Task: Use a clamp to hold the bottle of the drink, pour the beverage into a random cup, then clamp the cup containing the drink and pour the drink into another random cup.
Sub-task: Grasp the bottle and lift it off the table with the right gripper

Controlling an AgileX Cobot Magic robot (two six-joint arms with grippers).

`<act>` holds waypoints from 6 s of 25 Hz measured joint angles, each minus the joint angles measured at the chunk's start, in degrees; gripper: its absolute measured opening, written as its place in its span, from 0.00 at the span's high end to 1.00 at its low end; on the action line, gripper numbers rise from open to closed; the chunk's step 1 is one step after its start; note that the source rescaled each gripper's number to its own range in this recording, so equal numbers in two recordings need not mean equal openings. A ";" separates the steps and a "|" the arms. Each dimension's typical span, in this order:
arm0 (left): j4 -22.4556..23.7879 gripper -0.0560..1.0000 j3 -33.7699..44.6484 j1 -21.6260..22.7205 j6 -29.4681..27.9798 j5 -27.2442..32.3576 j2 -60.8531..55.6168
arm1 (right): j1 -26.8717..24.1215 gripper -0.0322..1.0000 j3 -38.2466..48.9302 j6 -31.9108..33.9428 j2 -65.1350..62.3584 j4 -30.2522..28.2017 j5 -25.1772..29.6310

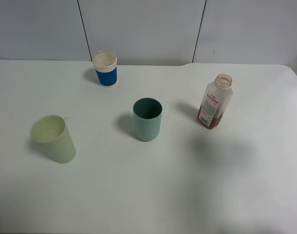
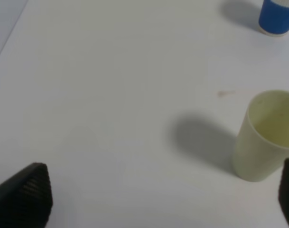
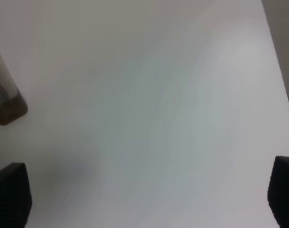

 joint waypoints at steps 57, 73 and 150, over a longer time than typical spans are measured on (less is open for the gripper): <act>0.00 0.11 0.00 0.00 0.00 0.00 0.00 | 6.03 0.00 -0.06 -13.45 46.40 -13.85 -29.57; 0.00 0.11 0.00 0.00 0.00 0.00 0.00 | 11.16 0.00 -0.12 -13.07 56.36 -14.85 -41.15; 0.00 0.11 0.00 0.00 0.00 0.00 0.00 | 17.35 0.96 -0.28 -2.80 69.32 -0.92 -64.92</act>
